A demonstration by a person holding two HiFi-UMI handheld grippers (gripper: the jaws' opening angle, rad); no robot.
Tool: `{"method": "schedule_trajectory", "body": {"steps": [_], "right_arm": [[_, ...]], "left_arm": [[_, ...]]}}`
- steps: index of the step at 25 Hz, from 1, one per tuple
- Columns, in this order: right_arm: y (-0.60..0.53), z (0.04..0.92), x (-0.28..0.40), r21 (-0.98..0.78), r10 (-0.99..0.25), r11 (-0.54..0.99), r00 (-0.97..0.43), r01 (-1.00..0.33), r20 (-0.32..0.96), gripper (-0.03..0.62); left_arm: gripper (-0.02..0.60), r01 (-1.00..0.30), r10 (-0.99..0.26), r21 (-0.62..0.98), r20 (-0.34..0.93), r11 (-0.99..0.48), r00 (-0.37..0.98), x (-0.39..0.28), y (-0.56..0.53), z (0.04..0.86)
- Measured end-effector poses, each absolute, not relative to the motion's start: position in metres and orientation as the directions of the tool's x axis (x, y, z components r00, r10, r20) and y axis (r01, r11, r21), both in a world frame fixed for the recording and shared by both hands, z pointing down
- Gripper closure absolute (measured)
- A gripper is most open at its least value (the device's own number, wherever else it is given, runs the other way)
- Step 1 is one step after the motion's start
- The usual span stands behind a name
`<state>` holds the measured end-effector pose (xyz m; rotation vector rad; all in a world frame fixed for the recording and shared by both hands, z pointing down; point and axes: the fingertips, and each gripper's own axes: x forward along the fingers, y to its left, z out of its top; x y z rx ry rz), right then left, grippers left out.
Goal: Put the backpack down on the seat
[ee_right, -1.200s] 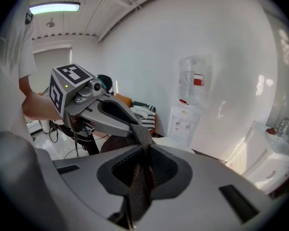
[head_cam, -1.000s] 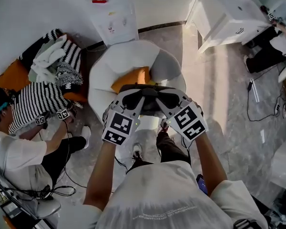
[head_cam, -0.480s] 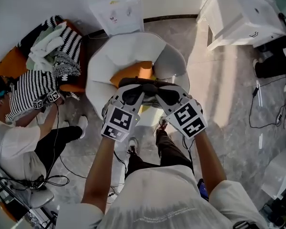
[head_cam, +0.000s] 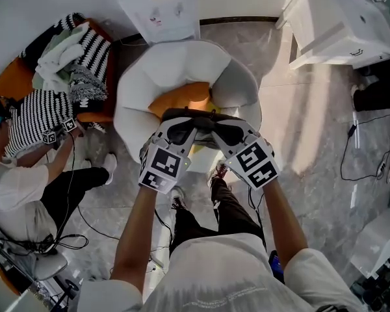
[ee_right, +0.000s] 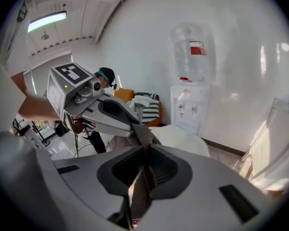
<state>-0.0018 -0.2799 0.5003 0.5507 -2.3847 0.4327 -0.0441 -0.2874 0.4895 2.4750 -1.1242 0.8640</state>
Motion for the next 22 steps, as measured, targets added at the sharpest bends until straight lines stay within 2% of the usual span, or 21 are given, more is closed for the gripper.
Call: {"method": "schedule_trajectory", "body": {"steps": [22], "right_arm": [[-0.345,0.626,0.023,-0.229,-0.206,0.844,-0.688,-0.485,0.696,0.551]], "left_arm": [[0.531,-0.768,-0.500,0.079,0.716,-0.636,0.487,-0.019,-0.350,0.613]]}}
